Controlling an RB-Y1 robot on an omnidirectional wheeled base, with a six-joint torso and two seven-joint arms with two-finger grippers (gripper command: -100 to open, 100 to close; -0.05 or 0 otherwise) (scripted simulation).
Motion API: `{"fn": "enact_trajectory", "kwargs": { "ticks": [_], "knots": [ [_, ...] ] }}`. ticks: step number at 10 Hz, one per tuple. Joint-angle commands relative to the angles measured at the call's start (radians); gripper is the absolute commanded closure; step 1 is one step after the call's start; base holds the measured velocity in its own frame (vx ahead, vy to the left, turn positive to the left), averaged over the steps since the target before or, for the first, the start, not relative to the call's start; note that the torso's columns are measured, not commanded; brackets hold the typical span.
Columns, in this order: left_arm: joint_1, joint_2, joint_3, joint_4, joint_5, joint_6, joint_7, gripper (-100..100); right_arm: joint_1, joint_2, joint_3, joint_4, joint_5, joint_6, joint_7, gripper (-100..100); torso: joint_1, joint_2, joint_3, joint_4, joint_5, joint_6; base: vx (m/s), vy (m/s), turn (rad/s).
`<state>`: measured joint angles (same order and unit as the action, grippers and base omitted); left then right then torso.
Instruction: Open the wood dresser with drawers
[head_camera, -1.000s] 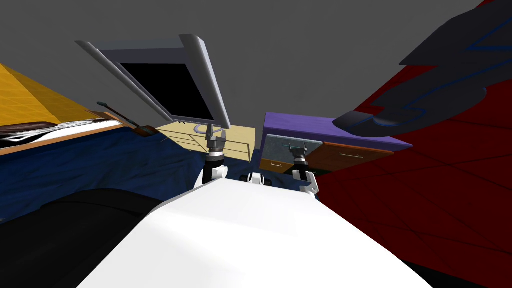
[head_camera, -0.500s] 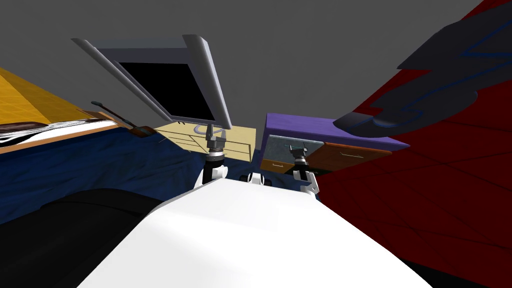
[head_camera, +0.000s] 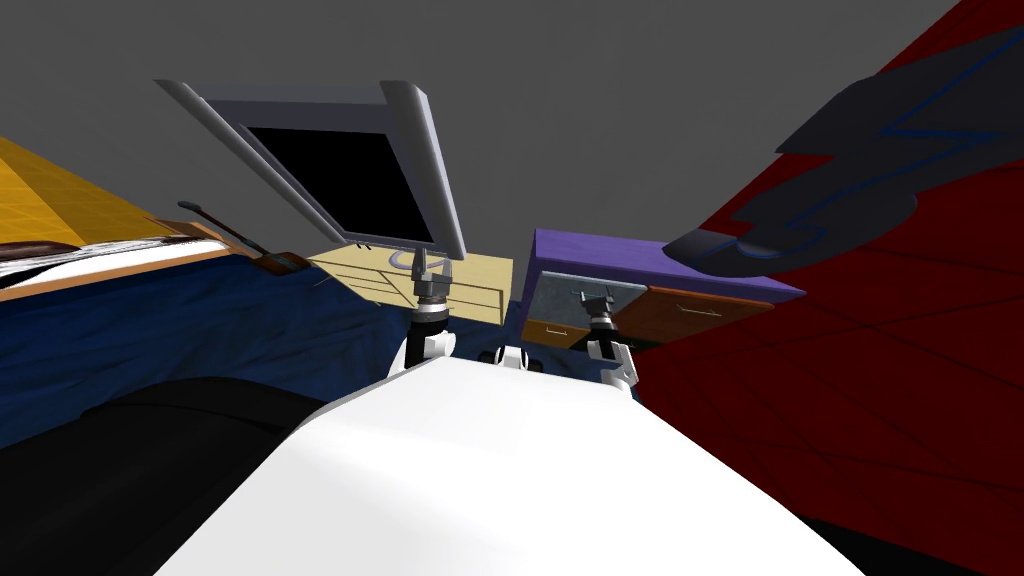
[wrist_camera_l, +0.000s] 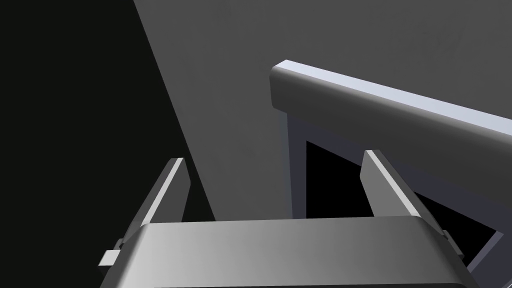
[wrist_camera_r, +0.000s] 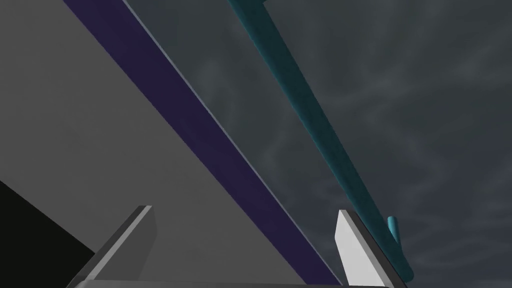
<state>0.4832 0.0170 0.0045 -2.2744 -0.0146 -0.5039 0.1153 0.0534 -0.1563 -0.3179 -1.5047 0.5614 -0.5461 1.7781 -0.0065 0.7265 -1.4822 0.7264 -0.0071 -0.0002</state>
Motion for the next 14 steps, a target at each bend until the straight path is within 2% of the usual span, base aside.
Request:
{"fn": "enact_trajectory", "kwargs": {
  "ticks": [1,4,6,10,11,14],
  "knots": [
    [0.000,0.000,0.000,0.000,0.000,0.000,0.000,0,0.018,0.000,-0.015,0.023,0.048,0.019,0.078,-100,-0.001,-0.002,-0.001,-0.002,-0.001,0.001,0.011,0.059,-0.025],
    [0.000,0.000,0.000,0.000,0.000,0.000,0.000,0,0.018,0.000,-0.015,0.023,0.048,0.019,0.095,-100,-0.005,-0.004,-0.002,-0.004,-0.004,-0.001,-0.003,0.023,-0.003],
    [0.000,0.000,0.000,0.000,0.000,0.000,0.000,0,0.015,-0.003,-0.034,0.048,0.082,0.019,0.164,-100,-0.005,-0.004,-0.002,-0.004,-0.004,0.001,0.006,0.027,0.001],
    [0.000,0.000,0.000,0.000,0.000,0.000,0.000,0,0.015,-0.003,-0.034,0.048,0.082,0.019,0.169,-100,-0.008,-0.003,-0.002,-0.004,-0.004,0.003,0.001,0.017,-0.001],
    [0.000,0.000,0.000,0.000,0.000,0.000,0.000,0,0.013,-0.005,-0.048,0.067,0.108,0.020,0.223,-100,-0.009,-0.003,-0.002,-0.004,-0.005,0.003,0.005,0.028,0.023],
    [0.000,0.000,0.000,0.000,0.000,0.000,0.000,0,0.013,-0.008,-0.058,0.080,0.126,0.020,0.263,-100,-0.012,-0.004,-0.002,-0.004,-0.005,0.006,0.003,0.034,-0.006]
  ]
}}
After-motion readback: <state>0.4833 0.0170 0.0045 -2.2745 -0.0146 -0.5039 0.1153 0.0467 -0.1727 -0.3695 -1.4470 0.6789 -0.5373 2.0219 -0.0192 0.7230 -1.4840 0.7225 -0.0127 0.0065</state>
